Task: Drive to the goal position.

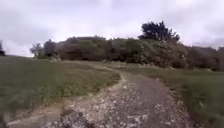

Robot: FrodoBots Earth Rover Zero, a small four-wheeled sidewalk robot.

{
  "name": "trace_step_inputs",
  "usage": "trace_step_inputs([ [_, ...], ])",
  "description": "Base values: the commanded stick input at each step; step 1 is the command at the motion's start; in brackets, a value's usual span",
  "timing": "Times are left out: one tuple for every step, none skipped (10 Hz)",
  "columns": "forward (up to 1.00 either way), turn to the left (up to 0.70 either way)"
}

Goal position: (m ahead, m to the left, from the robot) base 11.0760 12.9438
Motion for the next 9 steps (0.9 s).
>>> trace_step_inputs([
  [0.00, 0.00],
  [0.00, 0.00],
  [0.00, 0.00],
  [0.00, 0.51],
  [0.00, 0.69],
  [0.00, 0.70],
  [0.00, 0.00],
  [0.00, 0.00],
  [0.00, 0.00],
])
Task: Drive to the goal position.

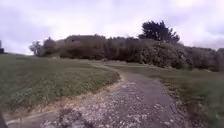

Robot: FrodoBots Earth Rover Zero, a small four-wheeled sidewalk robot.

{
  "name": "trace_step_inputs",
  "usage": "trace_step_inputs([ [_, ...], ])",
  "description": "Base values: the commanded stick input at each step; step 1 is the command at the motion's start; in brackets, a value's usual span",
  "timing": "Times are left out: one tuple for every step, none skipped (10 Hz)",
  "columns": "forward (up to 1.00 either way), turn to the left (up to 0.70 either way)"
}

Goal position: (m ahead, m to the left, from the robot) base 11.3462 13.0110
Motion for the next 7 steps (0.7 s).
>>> trace_step_inputs([
  [0.00, 0.00],
  [0.00, 0.00],
  [0.00, 0.00],
  [0.00, 0.00],
  [0.00, 0.00],
  [0.00, 0.00],
  [0.00, -0.01],
])
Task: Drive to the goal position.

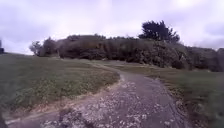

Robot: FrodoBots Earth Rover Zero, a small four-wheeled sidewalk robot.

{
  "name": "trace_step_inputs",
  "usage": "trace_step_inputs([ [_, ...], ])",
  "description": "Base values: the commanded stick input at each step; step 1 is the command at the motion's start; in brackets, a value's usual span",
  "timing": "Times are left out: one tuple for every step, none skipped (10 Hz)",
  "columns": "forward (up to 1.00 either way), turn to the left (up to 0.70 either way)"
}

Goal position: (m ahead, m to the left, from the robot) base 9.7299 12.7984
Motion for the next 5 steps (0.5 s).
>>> trace_step_inputs([
  [0.00, -0.03],
  [0.00, -0.70],
  [0.00, -0.70],
  [0.00, -0.70],
  [0.00, -0.70],
])
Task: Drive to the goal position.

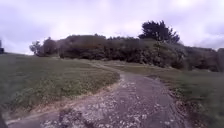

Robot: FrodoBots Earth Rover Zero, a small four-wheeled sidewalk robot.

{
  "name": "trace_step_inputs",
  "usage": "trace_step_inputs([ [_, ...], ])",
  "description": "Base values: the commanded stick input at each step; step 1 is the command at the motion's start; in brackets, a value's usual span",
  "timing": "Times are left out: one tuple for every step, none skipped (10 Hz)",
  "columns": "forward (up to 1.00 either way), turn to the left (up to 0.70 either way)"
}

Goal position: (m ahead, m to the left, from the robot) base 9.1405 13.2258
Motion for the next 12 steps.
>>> trace_step_inputs([
  [0.00, -0.70],
  [0.00, -0.70],
  [0.00, -0.70],
  [0.00, -0.70],
  [0.00, -0.70],
  [0.00, -0.70],
  [0.00, -0.70],
  [0.00, -0.61],
  [0.00, -0.49],
  [0.00, 0.00],
  [0.00, 0.00],
  [0.00, 0.00],
])
